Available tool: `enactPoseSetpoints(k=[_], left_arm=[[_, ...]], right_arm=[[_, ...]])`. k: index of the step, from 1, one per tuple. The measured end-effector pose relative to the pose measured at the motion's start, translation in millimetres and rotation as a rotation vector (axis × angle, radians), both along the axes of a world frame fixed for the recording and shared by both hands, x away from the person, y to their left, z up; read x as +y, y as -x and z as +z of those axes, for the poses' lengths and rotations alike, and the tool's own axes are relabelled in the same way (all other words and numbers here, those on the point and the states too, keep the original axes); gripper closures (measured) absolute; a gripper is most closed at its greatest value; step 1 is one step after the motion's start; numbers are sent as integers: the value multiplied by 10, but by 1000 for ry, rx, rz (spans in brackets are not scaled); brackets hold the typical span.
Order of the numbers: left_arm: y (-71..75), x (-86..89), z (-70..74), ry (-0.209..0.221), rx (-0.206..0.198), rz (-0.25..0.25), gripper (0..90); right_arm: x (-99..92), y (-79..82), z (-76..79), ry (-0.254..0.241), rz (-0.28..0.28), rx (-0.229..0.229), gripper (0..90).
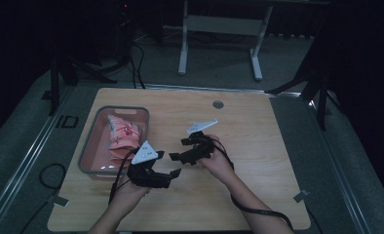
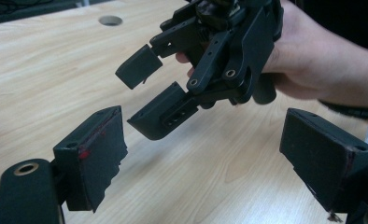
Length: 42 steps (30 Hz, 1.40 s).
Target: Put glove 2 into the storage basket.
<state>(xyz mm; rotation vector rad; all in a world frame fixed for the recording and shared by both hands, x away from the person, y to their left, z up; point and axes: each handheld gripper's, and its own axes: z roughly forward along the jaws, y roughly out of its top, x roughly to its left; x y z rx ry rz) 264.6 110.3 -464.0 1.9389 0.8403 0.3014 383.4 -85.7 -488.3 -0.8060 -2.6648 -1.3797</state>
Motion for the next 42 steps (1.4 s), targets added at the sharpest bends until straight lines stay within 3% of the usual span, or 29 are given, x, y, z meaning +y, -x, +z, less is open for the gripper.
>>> enactPoseSetpoints(k=[4, 6, 10, 15, 20, 26, 32, 35, 42], left_arm=[[21, -128, -123, -21, 14, -38, 144], [22, -218, -226, -2, 36, -61, 144], [24, -302, -335, -3, 55, -79, 144], [58, -358, -453, 19, 39, -97, 144], [85, -412, -570, 36, 60, -128, 144], [131, -531, -698, 16, 42, -176, 144], [135, -565, -792, -47, -3, -171, 145], [128, -555, -825, -53, 11, -173, 145], [138, -561, -861, -66, 7, -163, 145]], right_arm=[[-147, 62, -122, -30, 9, -1, 164], [-205, 90, -186, -20, 11, -5, 163], [-319, 131, -306, -14, 13, -11, 151], [-443, 192, -396, -6, 9, -29, 142], [-517, 251, -459, 17, 6, -35, 142], [-658, 329, -561, 14, -5, -42, 142], [-774, 388, -591, 3, -16, -54, 142], [-822, 408, -607, 18, -35, -88, 139], [-875, 417, -662, 24, -49, -75, 140]])
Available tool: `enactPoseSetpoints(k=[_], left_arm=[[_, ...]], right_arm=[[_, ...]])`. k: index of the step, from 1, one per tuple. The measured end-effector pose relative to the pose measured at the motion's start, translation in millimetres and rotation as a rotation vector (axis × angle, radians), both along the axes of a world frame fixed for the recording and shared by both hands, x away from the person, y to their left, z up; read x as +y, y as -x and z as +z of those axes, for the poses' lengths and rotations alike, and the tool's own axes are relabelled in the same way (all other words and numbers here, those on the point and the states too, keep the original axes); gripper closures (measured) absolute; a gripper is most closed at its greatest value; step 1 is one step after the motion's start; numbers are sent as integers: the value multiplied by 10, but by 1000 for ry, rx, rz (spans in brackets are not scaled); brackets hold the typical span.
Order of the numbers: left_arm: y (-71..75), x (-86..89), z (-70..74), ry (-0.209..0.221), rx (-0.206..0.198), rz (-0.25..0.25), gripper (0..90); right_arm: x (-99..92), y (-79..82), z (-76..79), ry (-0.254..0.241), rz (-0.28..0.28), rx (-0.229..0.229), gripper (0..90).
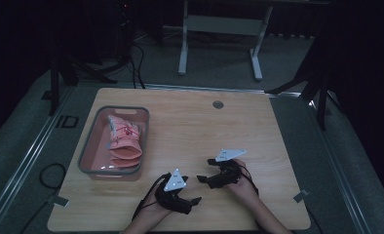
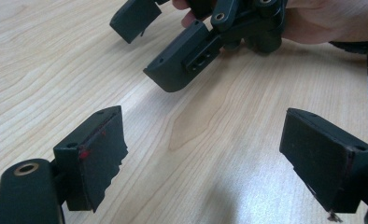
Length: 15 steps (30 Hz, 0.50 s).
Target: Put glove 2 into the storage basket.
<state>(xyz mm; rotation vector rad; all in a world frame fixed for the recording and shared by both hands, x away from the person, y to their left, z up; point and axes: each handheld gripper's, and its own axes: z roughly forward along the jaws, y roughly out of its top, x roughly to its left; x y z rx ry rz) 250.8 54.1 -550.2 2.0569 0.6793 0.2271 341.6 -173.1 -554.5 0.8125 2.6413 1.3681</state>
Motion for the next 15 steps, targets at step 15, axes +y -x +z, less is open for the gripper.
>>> enactPoseSetpoints(k=[15], left_arm=[[46, -10, 4, 3, -22, -13, 145]], right_arm=[[-41, -12, -39, 21, -19, -25, 140]])
